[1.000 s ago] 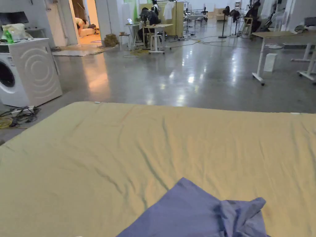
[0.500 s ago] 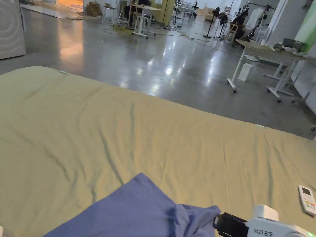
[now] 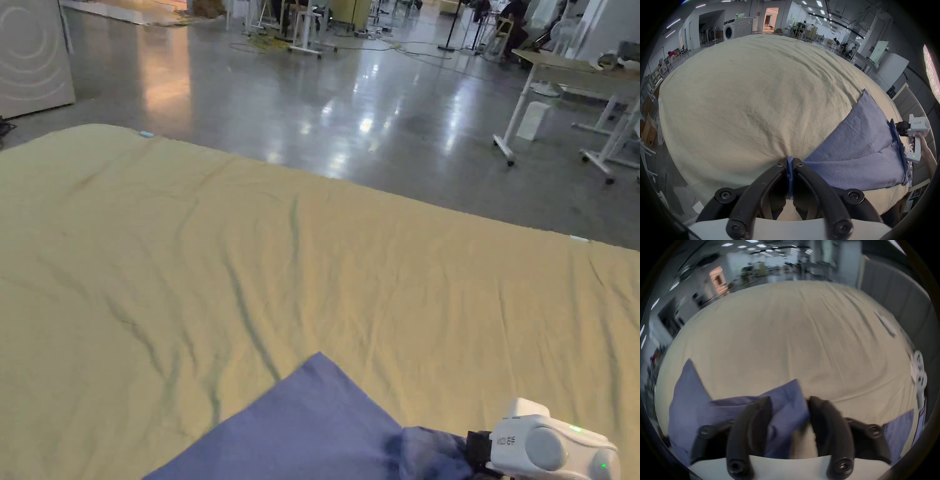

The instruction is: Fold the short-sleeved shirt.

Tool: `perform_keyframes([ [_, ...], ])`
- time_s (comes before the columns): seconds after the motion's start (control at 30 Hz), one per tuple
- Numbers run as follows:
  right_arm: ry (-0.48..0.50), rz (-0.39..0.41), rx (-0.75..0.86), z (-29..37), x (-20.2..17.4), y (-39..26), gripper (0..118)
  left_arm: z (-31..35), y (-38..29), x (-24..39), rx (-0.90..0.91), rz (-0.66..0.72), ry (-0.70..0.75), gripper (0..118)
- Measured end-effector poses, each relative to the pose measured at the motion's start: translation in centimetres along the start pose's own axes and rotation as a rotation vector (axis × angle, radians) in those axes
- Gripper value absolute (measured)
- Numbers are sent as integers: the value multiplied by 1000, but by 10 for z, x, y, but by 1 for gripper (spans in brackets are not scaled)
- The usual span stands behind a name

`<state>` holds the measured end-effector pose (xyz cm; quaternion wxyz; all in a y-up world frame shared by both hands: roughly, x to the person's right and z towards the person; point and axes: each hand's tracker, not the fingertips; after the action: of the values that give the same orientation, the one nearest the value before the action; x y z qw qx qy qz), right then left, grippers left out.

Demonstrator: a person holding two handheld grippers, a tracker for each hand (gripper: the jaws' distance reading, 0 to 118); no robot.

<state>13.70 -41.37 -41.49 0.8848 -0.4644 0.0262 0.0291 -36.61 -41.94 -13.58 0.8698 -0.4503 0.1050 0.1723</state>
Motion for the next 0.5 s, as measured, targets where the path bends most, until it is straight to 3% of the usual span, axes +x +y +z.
perform_keyframes([
  [0.03,38,-7,-5,2,-2,-1,13,1,0,1,2,2,3,7],
  [0.07,33,-24,-21,5,-1,0,3,2,0,2,3,3,5,7],
  [0.17,112,-114,24,28,9,3,3,6,4,-1,-6,81,-9,7],
  [0.23,136,-130,108,59,18,5,3,16,8,-4,0,146,-38,7],
  [0.3,191,-114,193,100,30,11,3,36,13,0,53,108,-52,7],
  [0.4,152,-36,320,160,49,19,3,79,32,15,194,-23,-72,7],
  [0.5,143,-49,446,236,69,21,3,137,62,28,312,13,-190,7],
])
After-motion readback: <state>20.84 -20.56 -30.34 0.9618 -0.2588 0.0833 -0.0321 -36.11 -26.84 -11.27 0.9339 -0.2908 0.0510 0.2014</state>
